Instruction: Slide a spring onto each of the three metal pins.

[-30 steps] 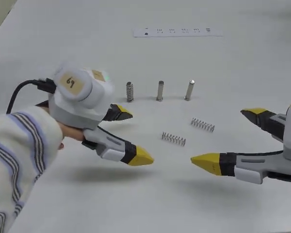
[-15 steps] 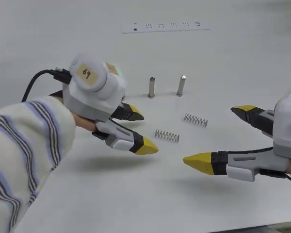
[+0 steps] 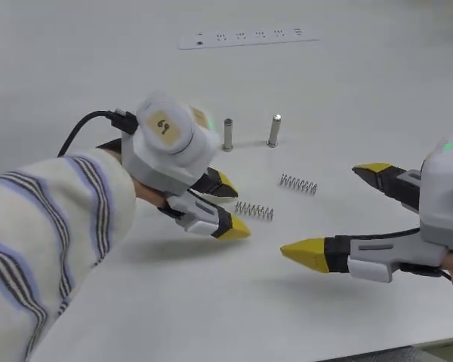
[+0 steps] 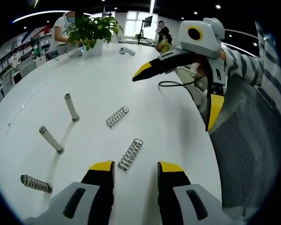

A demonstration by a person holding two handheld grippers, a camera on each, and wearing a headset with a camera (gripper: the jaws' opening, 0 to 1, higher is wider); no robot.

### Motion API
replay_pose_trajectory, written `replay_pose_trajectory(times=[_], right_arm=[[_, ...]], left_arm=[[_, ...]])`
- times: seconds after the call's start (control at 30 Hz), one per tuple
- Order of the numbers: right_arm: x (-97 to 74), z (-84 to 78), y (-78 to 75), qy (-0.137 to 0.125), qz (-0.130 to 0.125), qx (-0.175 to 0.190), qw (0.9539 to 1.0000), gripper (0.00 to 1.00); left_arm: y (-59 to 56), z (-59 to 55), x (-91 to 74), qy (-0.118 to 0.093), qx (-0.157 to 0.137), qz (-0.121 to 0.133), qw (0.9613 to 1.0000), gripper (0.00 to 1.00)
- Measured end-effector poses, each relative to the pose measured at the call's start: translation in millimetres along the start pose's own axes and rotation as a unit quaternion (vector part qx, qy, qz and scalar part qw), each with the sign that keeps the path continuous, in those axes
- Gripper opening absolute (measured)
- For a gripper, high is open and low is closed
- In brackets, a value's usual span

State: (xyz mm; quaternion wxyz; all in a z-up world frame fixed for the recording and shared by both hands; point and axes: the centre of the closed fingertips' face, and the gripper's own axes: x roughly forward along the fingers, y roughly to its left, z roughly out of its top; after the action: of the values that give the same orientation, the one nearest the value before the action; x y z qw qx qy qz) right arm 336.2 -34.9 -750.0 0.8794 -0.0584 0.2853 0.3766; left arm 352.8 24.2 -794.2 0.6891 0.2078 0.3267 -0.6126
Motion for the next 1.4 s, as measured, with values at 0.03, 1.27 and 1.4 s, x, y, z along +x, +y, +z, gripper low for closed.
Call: replay_pose_trajectory(times=[0.03,1.27,1.4], right_arm=[[0.4,-0.2,0.5,0.000,0.001,0.000,1.0000,0.97],[-4.9,2.1,-2.3,-0.012,-0.008,0.009,0.9999,0.92],[-5.5,3.5,-2.9,-0.016,-0.009,0.010,0.9998,0.92]], left_arm=[[-0.6,0.3,1.3,0.001,0.002,-0.001,1.0000,0.29],[-0.5,-7.5,12.4,0.018,0.026,0.066,0.9973,0.03],[-0.7,-8.2,11.7,0.019,0.021,0.071,0.9971,0.02]])
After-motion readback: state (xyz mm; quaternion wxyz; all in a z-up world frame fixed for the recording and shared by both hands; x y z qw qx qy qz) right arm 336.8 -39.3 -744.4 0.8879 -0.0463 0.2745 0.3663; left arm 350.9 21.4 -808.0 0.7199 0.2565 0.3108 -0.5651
